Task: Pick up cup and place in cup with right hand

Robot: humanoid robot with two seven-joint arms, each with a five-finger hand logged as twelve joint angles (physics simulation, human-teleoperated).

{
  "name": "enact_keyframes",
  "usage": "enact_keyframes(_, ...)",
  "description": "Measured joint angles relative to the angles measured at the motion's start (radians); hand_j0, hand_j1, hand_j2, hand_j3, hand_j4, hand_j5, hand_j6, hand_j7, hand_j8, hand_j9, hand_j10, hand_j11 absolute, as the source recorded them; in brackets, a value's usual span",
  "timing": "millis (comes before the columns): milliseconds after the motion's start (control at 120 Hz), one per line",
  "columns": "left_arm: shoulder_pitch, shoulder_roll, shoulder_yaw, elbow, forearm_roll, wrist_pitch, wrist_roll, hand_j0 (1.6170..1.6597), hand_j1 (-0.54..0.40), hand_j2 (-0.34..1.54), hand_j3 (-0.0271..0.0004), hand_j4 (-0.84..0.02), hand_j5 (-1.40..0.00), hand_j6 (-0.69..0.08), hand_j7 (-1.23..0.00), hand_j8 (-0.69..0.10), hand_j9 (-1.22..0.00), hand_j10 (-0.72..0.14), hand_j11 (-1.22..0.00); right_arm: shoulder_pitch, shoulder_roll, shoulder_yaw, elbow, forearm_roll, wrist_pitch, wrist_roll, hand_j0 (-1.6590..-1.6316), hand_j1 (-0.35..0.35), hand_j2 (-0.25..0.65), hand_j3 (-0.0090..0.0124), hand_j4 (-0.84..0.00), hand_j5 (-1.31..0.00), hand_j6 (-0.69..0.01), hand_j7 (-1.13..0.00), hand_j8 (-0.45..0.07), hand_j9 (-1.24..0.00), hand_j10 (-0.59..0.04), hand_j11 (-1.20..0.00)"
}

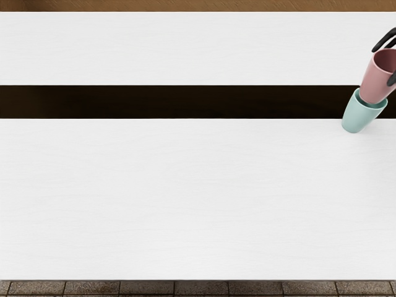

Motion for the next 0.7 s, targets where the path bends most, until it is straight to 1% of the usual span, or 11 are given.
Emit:
enact_keyframes(267,0.0,0.0,0.0,0.0,0.0,0.0,0.0,1.6581,0.349,0.0,-0.0001,0.0,0.0,0.0,0.0,0.0,0.0,0.0,0.0,-0.003,0.007,-0.007,0.0,-0.001,-0.014,0.0,-1.6561,0.08,0.083,0.0001,-0.453,-0.61,-0.368,-0.6,-0.319,-0.61,-0.43,-0.61)
enact_keyframes(283,0.0,0.0,0.0,0.0,0.0,0.0,0.0,1.6581,0.349,0.0,-0.0001,0.0,0.0,0.0,0.0,0.0,0.0,0.0,0.0,-0.003,0.008,-0.007,0.0,0.0,-0.014,0.0,-1.6561,0.08,0.082,-0.0004,-0.452,-0.61,-0.367,-0.6,-0.313,-0.61,-0.43,-0.61)
enact_keyframes(308,0.0,0.0,0.0,0.0,0.0,0.0,0.0,1.6581,0.349,0.0,-0.0001,0.0,0.0,0.0,0.0,0.0,0.0,0.0,0.0,-0.005,0.009,-0.007,0.0,0.0,-0.015,0.0,-1.6561,0.081,0.08,0.0,-0.452,-0.61,-0.366,-0.6,-0.314,-0.61,-0.429,-0.61)
enact_keyframes(342,0.0,0.0,0.0,0.0,0.0,0.0,0.0,1.6581,0.349,0.0,-0.0001,0.0,0.0,0.0,0.0,0.0,0.0,0.0,0.0,-0.006,0.009,-0.007,0.0,0.0,-0.017,0.0,-1.6561,0.082,0.078,-0.0004,-0.449,-0.61,-0.362,-0.6,-0.311,-0.6,-0.43,-0.6)
enact_keyframes(350,0.0,0.0,0.0,0.0,0.0,0.0,0.0,1.6581,0.349,0.0,-0.0001,0.0,0.0,0.0,0.0,0.0,0.0,0.0,0.0,-0.007,0.009,-0.007,0.0,0.0,-0.018,0.0,-1.6561,0.082,0.076,0.0,-0.448,-0.61,-0.359,-0.6,-0.312,-0.6,-0.429,-0.6)
enact_keyframes(400,0.0,0.0,0.0,0.0,0.0,0.0,0.0,1.6581,0.349,0.0,-0.0001,0.0,0.0,0.0,0.0,0.0,0.0,0.0,0.0,-0.009,0.009,-0.007,0.0,0.0,-0.022,0.0,-1.6563,0.08,0.067,-0.0001,-0.437,-0.6,-0.357,-0.58,-0.315,-0.59,-0.425,-0.59)
enact_keyframes(450,0.0,0.0,0.0,0.0,0.0,0.0,0.0,1.6581,0.349,0.0,-0.0001,0.0,0.0,0.0,0.0,0.0,0.0,0.0,0.0,-0.01,0.01,-0.008,0.0,0.0,-0.027,0.0,-1.6566,0.067,0.036,0.0,-0.41,-0.56,-0.349,-0.54,-0.314,-0.55,-0.402,-0.55)
enact_keyframes(575,0.0,0.0,0.0,0.0,0.0,0.0,0.0,1.6581,0.349,0.0,-0.0001,0.0,0.0,0.0,0.0,0.0,0.0,0.0,0.0,-0.012,0.01,-0.007,0.001,-0.001,-0.047,0.0,-1.6572,-0.026,0.005,0.0,-0.306,-0.41,-0.274,-0.4,-0.254,-0.41,-0.301,-0.41)
enact_keyframes(700,0.0,0.0,0.0,0.0,0.0,0.0,0.0,1.6581,0.349,0.0,-0.0001,0.0,0.0,0.0,0.0,0.0,0.0,0.0,0.0,-0.012,0.01,-0.007,0.001,-0.001,-0.054,0.0,-1.6576,-0.085,-0.011,0.0,-0.244,-0.32,-0.227,-0.32,-0.216,-0.32,-0.24,-0.32)
